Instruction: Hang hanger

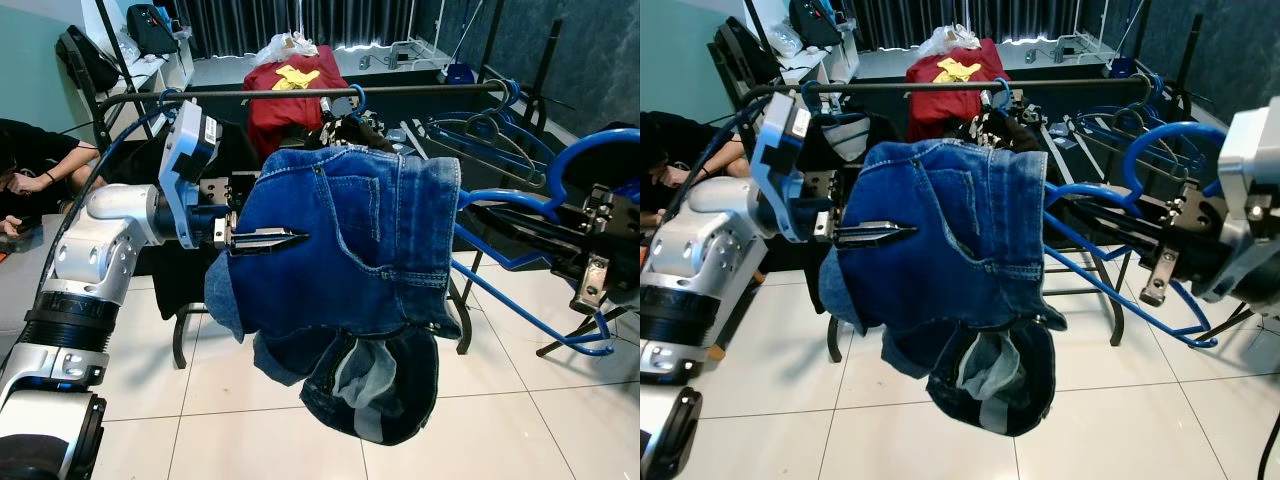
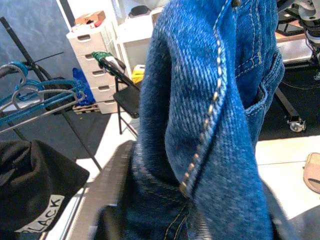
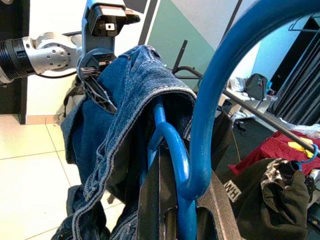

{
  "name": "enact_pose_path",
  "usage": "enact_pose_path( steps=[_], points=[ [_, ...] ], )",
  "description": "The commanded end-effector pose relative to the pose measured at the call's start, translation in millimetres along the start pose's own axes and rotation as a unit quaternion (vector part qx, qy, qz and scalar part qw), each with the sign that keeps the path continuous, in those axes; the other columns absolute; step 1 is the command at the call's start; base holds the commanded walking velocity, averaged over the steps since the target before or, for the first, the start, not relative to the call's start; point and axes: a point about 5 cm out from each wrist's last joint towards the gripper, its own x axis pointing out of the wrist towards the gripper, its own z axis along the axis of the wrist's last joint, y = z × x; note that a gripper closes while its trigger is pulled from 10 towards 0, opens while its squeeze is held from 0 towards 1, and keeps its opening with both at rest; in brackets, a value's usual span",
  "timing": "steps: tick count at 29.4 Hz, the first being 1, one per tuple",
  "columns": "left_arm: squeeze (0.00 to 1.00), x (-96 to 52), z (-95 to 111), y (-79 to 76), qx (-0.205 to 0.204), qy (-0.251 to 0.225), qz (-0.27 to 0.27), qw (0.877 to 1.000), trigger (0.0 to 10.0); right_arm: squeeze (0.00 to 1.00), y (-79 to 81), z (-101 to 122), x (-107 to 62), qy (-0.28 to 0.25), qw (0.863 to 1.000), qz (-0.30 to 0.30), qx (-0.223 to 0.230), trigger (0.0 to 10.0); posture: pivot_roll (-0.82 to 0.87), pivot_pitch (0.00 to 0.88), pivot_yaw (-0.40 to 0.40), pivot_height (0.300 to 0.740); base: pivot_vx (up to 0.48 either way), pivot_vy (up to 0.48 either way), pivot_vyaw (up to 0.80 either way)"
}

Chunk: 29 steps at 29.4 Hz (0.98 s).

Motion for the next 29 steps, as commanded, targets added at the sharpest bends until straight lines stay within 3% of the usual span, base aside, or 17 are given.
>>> enact_pose_path(
  steps=[1,7,8,11,13,15,18,19,20,21,23,24,25,26,27,28,29],
  points=[
    [0.0,-10.6,-6.7,0.9,-0.014,0.027,0.011,0.999,0.0,0.0,0.2,11.5,-4.6,-0.025,0.999,-0.008,-0.02,0.0,-0.16,0.0,0.06,0.74,0.0,0.0,0.0],
    [0.0,-19.6,-9.5,8.4,-0.019,0.027,0.053,0.998,0.0,0.0,1.4,5.4,-8.0,-0.016,1.0,-0.018,-0.006,0.0,-0.16,0.0,0.06,0.74,0.0,0.0,0.0],
    [0.0,-29.8,-15.9,12.6,-0.027,0.037,0.086,0.995,0.0,0.0,0.1,-6.5,-14.7,0.013,0.999,-0.039,0.008,0.0,-0.16,0.0,0.06,0.74,0.0,0.0,0.0],
    [0.0,-38.2,-21.4,15.3,-0.033,0.046,0.111,0.992,0.0,0.0,-0.5,-16.6,-20.9,0.039,0.998,-0.055,0.02,0.0,-0.16,0.0,0.06,0.74,0.0,0.0,0.0],
    [0.0,-65.1,-37.5,19.7,-0.06,0.064,0.185,0.979,0.0,0.0,2.1,-55.7,-39.9,0.135,0.984,-0.098,0.065,0.0,-0.17,0.0,0.061,0.74,0.0,0.0,0.0],
    [0.0,-65.1,-37.5,19.7,-0.06,0.064,0.185,0.979,0.0,0.0,2.1,-55.7,-39.9,0.135,0.984,-0.098,0.065,0.0,-0.17,0.0,0.061,0.74,0.0,0.0,0.0],
    [0.0,-91.2,-58.7,13.2,-0.11,0.056,0.257,0.959,0.0,0.0,27.1,-123.3,-61.4,0.262,0.947,-0.118,0.147,0.0,-0.16,0.0,0.06,0.74,0.0,0.0,0.0],
    [0.0,-91.2,-58.7,13.2,-0.11,0.056,0.257,0.959,0.0,0.0,27.1,-123.3,-61.4,0.262,0.947,-0.118,0.147,0.0,-0.16,0.0,0.06,0.74,0.0,0.0,0.0],
    [0.0,-94.2,-66.6,9.6,-0.12,0.063,0.271,0.953,0.0,0.0,31.7,-138.7,-63.8,0.28,0.937,-0.133,0.161,1.1,-0.16,0.0,0.061,0.74,0.0,0.0,0.0],
    [0.0,-95.4,-79.7,4.2,-0.139,0.074,0.293,0.943,0.0,0.0,34.2,-158.9,-67.3,0.294,0.923,-0.17,0.181,10.0,-0.15,0.0,0.059,0.74,0.0,0.0,0.0],
    [0.0,-95.9,-88.7,0.4,-0.151,0.083,0.308,0.936,0.0,0.0,36.1,-171.7,-69.2,0.302,0.913,-0.193,0.193,10.0,-0.15,0.0,0.059,0.74,0.0,0.0,0.0],
    [0.0,-94.2,-103.8,-7.0,-0.168,0.1,0.326,0.925,2.7,0.0,38.1,-188.6,-71.2,0.305,0.899,-0.234,0.21,10.0,-0.14,0.0,0.059,0.74,0.0,0.0,0.0],
    [0.0,-94.2,-103.8,-7.0,-0.168,0.1,0.326,0.925,2.7,0.0,38.1,-188.6,-71.2,0.305,0.899,-0.234,0.21,10.0,-0.14,0.0,0.059,0.74,0.0,0.0,0.0],
    [0.0,-91.6,-122.5,-15.6,-0.185,0.12,0.355,0.908,10.0,0.0,41.1,-206.9,-73.6,0.304,0.88,-0.284,0.23,10.0,-0.14,0.0,0.058,0.74,0.0,0.0,0.0],
    [0.0,-91.6,-122.5,-15.6,-0.185,0.12,0.355,0.908,10.0,0.0,41.1,-206.9,-73.6,0.304,0.88,-0.284,0.23,10.0,-0.14,0.0,0.058,0.74,0.0,0.0,0.0],
    [0.0,-88.9,-141.6,-25.6,-0.205,0.137,0.386,0.889,10.0,0.0,47.4,-223.6,-73.9,0.303,0.861,-0.323,0.249,10.0,-0.14,0.0,0.058,0.74,0.0,0.0,0.0],
    [0.0,-88.9,-141.6,-25.6,-0.205,0.137,0.386,0.889,10.0,0.0,47.4,-223.6,-73.9,0.303,0.861,-0.323,0.249,10.0,-0.14,0.0,0.058,0.74,0.0,0.0,0.0]
  ],
)
